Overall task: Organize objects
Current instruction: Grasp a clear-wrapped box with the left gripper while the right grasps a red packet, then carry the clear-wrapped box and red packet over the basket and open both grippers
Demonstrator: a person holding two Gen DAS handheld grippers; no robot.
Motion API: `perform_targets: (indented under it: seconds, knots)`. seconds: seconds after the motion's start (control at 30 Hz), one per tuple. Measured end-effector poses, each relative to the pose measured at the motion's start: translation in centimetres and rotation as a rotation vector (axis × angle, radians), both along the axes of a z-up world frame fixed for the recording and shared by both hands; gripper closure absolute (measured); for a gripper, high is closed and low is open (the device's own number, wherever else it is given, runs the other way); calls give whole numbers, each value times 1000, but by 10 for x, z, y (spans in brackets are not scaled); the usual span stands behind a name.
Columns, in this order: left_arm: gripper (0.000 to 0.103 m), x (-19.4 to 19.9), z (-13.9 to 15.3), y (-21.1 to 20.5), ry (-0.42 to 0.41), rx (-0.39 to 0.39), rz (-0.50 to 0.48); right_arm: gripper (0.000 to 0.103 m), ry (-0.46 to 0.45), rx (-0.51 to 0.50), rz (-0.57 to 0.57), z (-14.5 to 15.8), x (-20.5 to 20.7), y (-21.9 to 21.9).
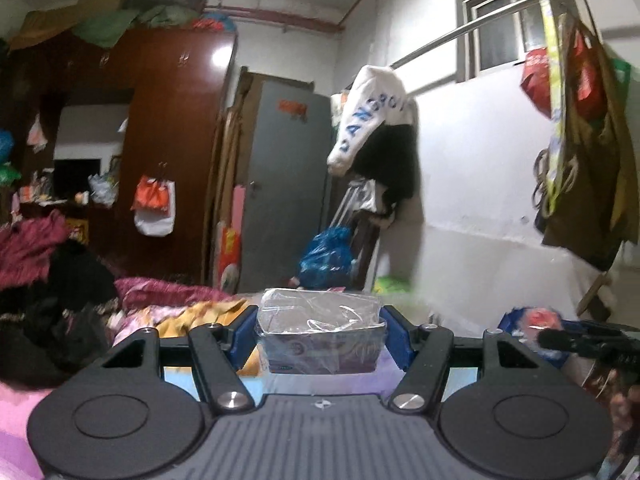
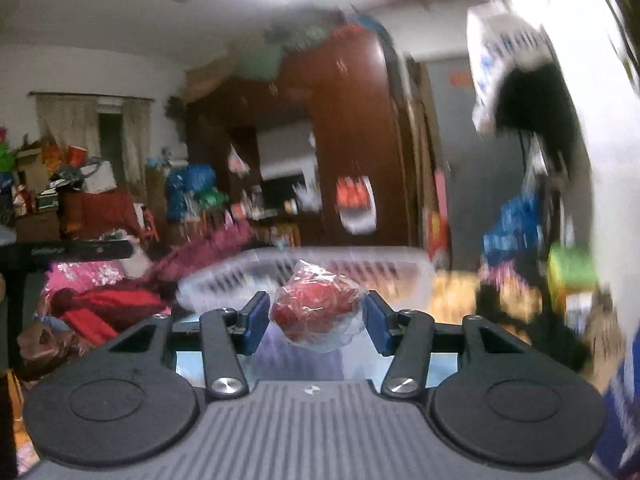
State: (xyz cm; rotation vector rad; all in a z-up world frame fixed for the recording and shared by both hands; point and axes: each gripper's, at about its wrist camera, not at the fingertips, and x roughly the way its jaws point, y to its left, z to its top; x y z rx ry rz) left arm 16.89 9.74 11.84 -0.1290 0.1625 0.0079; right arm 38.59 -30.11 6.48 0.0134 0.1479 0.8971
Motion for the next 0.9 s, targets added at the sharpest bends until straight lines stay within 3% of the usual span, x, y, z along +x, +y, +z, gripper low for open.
perform_targets:
  seconds: [0.17, 0.3, 0.43, 0.9]
  knots:
    - [35, 61, 30, -15, 70, 17, 8, 49, -181, -110, -31, 30, 9, 71]
    - [35, 105, 20, -7, 164, -27, 10, 49, -108, -188, -13, 26, 38, 124]
    - [35, 122, 4, 3, 222, -46, -4, 49, -21, -243, 18, 13, 51, 152]
    - [35, 146, -22, 2, 340, -71, 24, 49, 32, -339, 51, -3, 49, 162]
